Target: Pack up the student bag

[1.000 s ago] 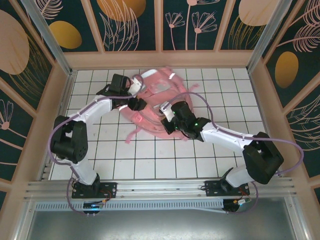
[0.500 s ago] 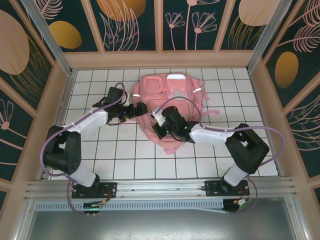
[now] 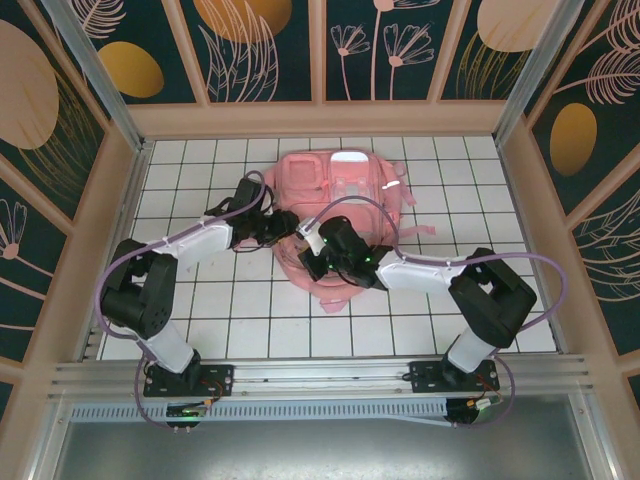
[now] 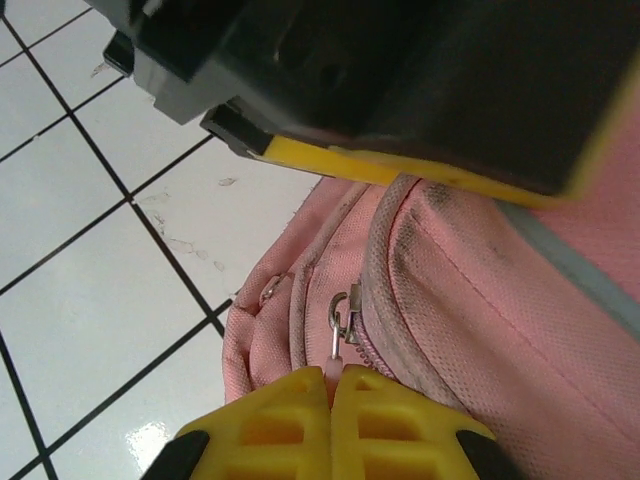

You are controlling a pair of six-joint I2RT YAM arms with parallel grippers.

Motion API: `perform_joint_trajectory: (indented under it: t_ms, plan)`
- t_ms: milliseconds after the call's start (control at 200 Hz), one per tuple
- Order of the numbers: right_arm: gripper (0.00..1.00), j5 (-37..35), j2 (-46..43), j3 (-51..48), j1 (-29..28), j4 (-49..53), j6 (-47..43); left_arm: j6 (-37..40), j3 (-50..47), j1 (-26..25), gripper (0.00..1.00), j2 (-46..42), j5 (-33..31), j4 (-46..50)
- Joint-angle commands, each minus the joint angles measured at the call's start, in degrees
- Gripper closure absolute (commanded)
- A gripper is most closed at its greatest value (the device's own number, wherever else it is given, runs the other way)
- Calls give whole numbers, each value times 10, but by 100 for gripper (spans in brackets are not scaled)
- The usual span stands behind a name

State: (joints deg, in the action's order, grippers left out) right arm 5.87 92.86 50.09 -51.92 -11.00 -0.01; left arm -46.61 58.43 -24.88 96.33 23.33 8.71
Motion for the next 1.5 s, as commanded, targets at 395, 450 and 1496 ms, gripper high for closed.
perform_joint_trajectory:
  t_ms: [395,450,1496]
  plan:
    - [100,-117,-85,-105,10,78,87,159,63,61,100,12,-61,92]
    - [100,-127,-99,-117,25,88,96,195,77,70,100,15,-66,115]
    - [100,50,121,112,-52,-39,37,103,24,153,22,-2,-36,98]
